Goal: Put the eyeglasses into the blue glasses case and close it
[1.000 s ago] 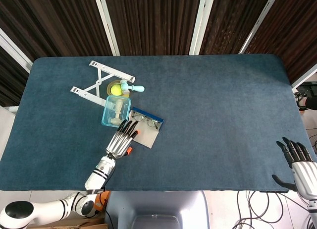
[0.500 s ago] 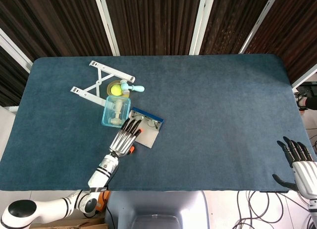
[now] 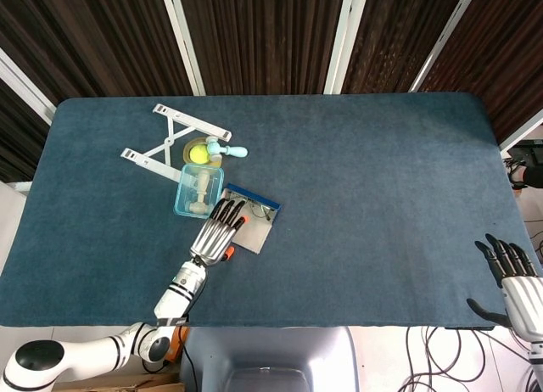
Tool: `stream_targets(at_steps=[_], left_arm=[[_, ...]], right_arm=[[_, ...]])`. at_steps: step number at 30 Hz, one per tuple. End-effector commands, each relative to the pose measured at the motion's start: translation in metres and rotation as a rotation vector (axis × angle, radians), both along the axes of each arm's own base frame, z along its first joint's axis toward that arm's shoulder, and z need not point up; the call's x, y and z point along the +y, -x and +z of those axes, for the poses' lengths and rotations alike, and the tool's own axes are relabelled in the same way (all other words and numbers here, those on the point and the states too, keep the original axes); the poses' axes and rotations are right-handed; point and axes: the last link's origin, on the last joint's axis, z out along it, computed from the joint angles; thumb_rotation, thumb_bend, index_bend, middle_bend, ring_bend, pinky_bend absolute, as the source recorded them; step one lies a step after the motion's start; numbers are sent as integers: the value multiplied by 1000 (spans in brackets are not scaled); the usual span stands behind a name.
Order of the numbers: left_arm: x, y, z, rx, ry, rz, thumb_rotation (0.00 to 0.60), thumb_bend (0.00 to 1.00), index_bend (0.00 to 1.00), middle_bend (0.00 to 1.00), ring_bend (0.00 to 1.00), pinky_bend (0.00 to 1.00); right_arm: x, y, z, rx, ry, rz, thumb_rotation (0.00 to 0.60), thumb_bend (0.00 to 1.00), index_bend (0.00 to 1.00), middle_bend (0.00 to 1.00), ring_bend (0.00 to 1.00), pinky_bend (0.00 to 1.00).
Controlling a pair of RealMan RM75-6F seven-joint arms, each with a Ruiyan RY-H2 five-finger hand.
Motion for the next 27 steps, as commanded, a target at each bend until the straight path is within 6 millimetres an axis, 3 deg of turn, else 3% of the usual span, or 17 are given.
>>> stream_targets(at_steps=[1, 27], left_arm=[[3, -1, -4, 3, -1, 9, 600, 241, 236, 0, 0, 32], [16, 1, -15, -6, -27, 36, 600, 243, 286, 0, 0, 34]], right_arm=[[0, 0, 1, -1, 1, -1, 600, 327, 0, 0, 0, 0], [0, 1, 3, -7, 5, 1, 600, 327, 0, 0, 0, 0]])
